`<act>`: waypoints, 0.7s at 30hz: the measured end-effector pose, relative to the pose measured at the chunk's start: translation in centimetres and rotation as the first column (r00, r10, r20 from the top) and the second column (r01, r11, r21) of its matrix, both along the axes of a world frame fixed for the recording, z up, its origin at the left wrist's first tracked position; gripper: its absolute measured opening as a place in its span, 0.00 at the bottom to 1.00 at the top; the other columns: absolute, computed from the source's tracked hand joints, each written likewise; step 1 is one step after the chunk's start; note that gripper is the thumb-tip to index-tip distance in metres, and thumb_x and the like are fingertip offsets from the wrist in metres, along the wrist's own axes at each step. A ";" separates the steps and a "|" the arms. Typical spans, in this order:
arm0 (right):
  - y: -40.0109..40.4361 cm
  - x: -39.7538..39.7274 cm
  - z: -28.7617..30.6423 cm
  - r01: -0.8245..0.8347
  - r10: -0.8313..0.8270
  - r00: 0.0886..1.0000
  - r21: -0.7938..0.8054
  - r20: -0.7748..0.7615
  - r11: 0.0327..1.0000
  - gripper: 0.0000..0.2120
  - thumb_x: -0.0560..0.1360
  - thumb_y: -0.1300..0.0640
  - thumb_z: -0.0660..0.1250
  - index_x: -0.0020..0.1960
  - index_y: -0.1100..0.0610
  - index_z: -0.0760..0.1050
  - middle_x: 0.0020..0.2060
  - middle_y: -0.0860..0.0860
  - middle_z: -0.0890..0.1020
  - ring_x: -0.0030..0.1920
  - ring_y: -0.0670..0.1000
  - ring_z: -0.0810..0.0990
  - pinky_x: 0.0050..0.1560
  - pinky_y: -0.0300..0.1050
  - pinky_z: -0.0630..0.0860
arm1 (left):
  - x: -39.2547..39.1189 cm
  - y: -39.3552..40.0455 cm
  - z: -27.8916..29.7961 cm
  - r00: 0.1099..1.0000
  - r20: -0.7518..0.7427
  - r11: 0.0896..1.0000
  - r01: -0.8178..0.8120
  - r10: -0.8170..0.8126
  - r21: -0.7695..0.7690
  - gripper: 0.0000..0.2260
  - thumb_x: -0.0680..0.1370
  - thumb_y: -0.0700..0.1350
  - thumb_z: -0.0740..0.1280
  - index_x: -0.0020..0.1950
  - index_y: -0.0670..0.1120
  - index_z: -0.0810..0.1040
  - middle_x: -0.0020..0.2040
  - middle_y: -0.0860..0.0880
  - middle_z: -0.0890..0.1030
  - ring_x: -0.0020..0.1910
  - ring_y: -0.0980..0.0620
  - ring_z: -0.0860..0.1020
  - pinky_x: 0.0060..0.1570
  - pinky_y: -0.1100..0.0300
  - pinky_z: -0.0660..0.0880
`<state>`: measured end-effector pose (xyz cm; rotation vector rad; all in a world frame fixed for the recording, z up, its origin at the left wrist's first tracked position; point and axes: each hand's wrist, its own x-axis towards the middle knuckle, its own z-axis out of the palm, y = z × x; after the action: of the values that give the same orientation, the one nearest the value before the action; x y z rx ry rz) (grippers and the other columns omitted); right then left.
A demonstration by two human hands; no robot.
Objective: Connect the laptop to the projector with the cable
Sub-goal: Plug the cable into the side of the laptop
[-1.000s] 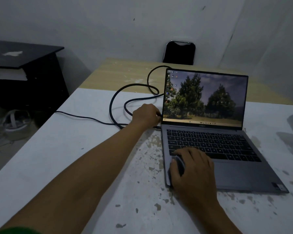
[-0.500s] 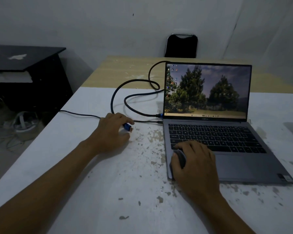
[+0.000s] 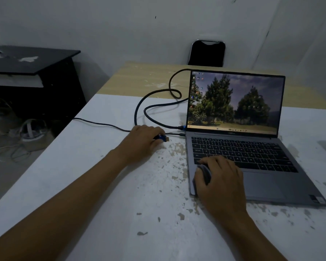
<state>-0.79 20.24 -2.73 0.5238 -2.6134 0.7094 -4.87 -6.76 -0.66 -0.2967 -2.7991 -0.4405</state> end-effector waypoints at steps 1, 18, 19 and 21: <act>0.0 0.0 0.0 0.002 -0.002 1.000 0.005 0.001 1.000 0.11 0.75 0.47 0.61 0.54 0.48 0.77 0.50 0.45 0.78 0.54 0.49 0.75 0.61 0.46 0.66 | -0.1 0.7 0.0 1.000 0.007 0.999 0.025 -0.025 0.043 0.09 0.83 0.52 0.61 0.59 0.53 0.78 0.51 0.53 0.83 0.47 0.52 0.78 0.52 0.52 0.74; -0.6 0.1 0.4 0.033 -0.033 0.999 0.028 -0.006 0.999 0.12 0.75 0.48 0.63 0.57 0.48 0.75 0.51 0.44 0.77 0.54 0.46 0.73 0.58 0.47 0.70 | -1.3 2.3 -0.5 0.977 0.064 0.850 0.142 -0.201 0.507 0.12 0.82 0.53 0.65 0.54 0.51 0.63 0.49 0.51 0.77 0.41 0.52 0.76 0.40 0.58 0.75; -0.6 0.1 0.5 0.034 -0.034 0.999 0.030 -0.010 0.999 0.12 0.75 0.48 0.64 0.57 0.48 0.75 0.51 0.44 0.77 0.54 0.45 0.72 0.57 0.46 0.70 | -1.5 2.0 -0.6 0.979 0.066 0.853 0.133 -0.192 0.504 0.13 0.82 0.52 0.65 0.54 0.50 0.62 0.48 0.49 0.77 0.40 0.50 0.75 0.39 0.56 0.74; -0.7 0.1 0.5 0.035 -0.034 0.999 0.037 -0.019 0.999 0.11 0.75 0.49 0.64 0.56 0.48 0.76 0.51 0.44 0.77 0.53 0.44 0.72 0.56 0.45 0.70 | -1.7 1.7 -1.1 0.980 0.091 0.865 0.113 -0.179 0.489 0.12 0.81 0.50 0.64 0.53 0.50 0.60 0.48 0.48 0.74 0.40 0.49 0.72 0.40 0.53 0.71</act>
<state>-0.67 19.56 -2.20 0.4925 -2.6168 0.6436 -6.53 -5.03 -1.77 -0.3767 -2.6780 -1.2095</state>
